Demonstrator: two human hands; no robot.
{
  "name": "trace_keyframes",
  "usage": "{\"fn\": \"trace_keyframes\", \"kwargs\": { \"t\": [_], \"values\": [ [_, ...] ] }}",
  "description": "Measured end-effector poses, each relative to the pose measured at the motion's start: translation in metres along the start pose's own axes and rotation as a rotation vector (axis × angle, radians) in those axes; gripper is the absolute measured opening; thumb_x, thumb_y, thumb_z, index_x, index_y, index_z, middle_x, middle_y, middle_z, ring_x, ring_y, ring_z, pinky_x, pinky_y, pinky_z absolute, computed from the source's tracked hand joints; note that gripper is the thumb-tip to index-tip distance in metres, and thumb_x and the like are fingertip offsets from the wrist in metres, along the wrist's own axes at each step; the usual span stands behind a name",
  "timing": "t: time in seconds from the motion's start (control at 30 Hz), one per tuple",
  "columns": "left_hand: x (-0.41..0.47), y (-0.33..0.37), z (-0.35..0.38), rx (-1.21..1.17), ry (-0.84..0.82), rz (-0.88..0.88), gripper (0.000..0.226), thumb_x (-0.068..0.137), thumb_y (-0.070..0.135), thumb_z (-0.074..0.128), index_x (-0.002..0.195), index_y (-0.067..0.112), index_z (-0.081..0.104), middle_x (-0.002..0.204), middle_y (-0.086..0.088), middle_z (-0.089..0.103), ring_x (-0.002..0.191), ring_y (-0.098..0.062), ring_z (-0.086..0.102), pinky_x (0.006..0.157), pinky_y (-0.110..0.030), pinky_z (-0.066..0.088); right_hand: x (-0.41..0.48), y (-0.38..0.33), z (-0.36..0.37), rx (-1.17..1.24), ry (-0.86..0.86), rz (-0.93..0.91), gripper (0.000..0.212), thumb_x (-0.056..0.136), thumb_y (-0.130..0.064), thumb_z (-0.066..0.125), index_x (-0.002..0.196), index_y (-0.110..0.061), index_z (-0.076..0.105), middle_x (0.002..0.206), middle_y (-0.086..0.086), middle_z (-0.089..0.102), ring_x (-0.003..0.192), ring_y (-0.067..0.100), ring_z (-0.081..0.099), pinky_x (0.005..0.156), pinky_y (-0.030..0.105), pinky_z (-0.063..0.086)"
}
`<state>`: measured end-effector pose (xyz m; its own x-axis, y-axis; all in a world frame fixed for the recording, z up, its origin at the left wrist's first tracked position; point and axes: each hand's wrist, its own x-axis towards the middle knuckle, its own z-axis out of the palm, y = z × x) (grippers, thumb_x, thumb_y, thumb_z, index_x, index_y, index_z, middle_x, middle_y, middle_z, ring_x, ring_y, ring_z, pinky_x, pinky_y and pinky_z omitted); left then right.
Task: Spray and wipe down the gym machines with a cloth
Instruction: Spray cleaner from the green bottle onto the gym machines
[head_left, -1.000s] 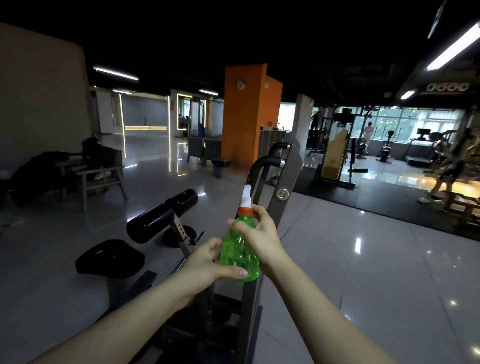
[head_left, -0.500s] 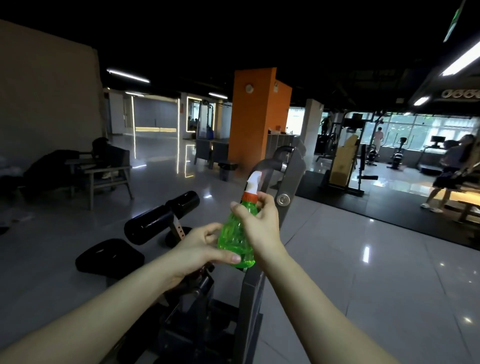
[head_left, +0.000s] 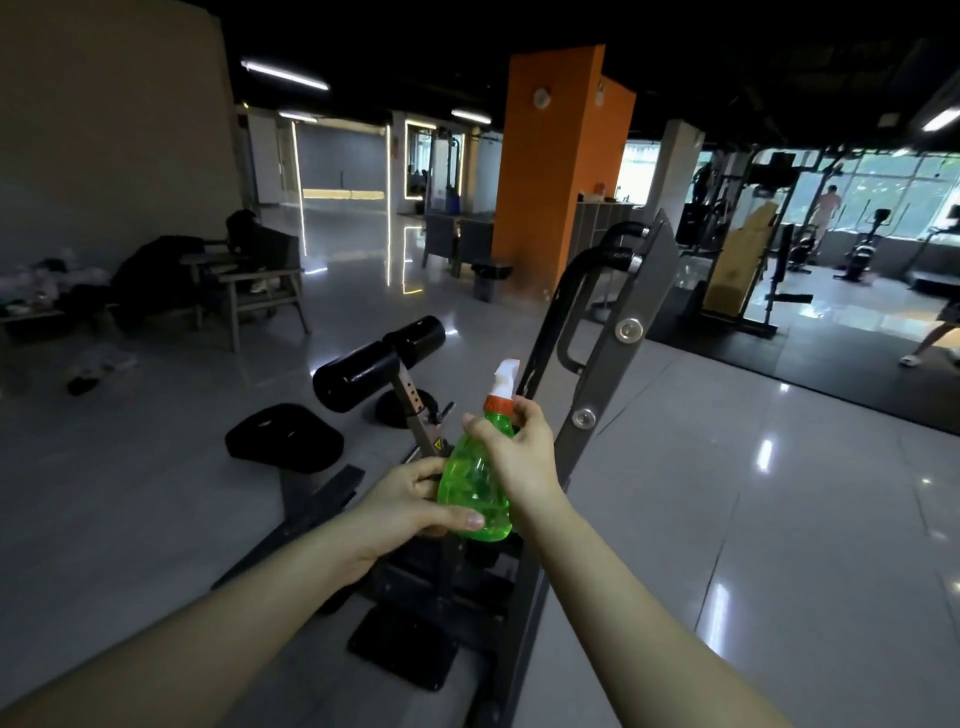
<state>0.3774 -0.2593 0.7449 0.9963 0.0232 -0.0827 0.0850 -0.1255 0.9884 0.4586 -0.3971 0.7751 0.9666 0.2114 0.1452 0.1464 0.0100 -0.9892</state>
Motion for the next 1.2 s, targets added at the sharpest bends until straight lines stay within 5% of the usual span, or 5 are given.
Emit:
{"fn": "trace_keyframes", "kwargs": {
  "t": [0.23, 0.47, 0.8, 1.07, 1.2],
  "values": [
    [-0.013, -0.037, -0.007, 0.044, -0.033, -0.088, 0.052, 0.075, 0.014, 0.089, 0.121, 0.023, 0.068, 0.111, -0.002, 0.078, 0.109, -0.021, 0.072, 0.107, -0.053, 0.049, -0.015, 0.046, 0.018, 0.038, 0.021, 0.136, 0.046, 0.085, -0.024, 0.081, 0.121, -0.018, 0.052, 0.103, 0.002, 0.062, 0.099, 0.027, 0.07, 0.092, 0.05, 0.059],
    [0.024, -0.066, -0.023, 0.036, -0.05, -0.232, 0.06, 0.077, 0.013, 0.087, 0.131, 0.026, 0.063, 0.118, 0.001, 0.076, 0.112, -0.016, 0.071, 0.107, -0.048, 0.05, 0.018, 0.1, 0.031, 0.099, 0.042, 0.216, 0.057, 0.084, -0.022, 0.082, 0.131, -0.017, 0.051, 0.112, 0.003, 0.067, 0.099, 0.02, 0.07, 0.093, 0.046, 0.059],
    [0.058, -0.102, -0.06, -0.117, 0.034, -0.275, 0.066, 0.073, 0.021, 0.089, 0.132, 0.027, 0.062, 0.125, -0.004, 0.073, 0.12, -0.023, 0.067, 0.111, -0.051, 0.046, 0.06, 0.134, 0.064, 0.15, -0.004, 0.209, 0.047, 0.082, -0.026, 0.086, 0.114, -0.034, 0.052, 0.109, -0.001, 0.067, 0.098, 0.016, 0.07, 0.093, 0.047, 0.06],
    [0.078, -0.112, -0.093, -0.132, 0.009, -0.248, 0.084, 0.06, 0.026, 0.092, 0.137, 0.026, 0.058, 0.124, -0.001, 0.074, 0.117, -0.018, 0.068, 0.1, -0.034, 0.053, 0.078, 0.146, 0.081, 0.121, -0.045, 0.231, 0.093, 0.072, -0.03, 0.092, 0.148, -0.028, 0.039, 0.124, -0.002, 0.062, 0.109, 0.016, 0.067, 0.095, 0.046, 0.059],
    [0.091, -0.118, -0.125, -0.122, -0.155, -0.176, 0.058, 0.064, 0.009, 0.092, 0.112, 0.031, 0.067, 0.109, 0.007, 0.077, 0.103, -0.004, 0.071, 0.088, -0.02, 0.055, 0.086, 0.154, 0.107, 0.099, 0.055, 0.241, 0.096, 0.064, -0.038, 0.094, 0.144, -0.032, 0.041, 0.129, 0.003, 0.061, 0.109, 0.019, 0.069, 0.091, 0.044, 0.061]
  ]
}}
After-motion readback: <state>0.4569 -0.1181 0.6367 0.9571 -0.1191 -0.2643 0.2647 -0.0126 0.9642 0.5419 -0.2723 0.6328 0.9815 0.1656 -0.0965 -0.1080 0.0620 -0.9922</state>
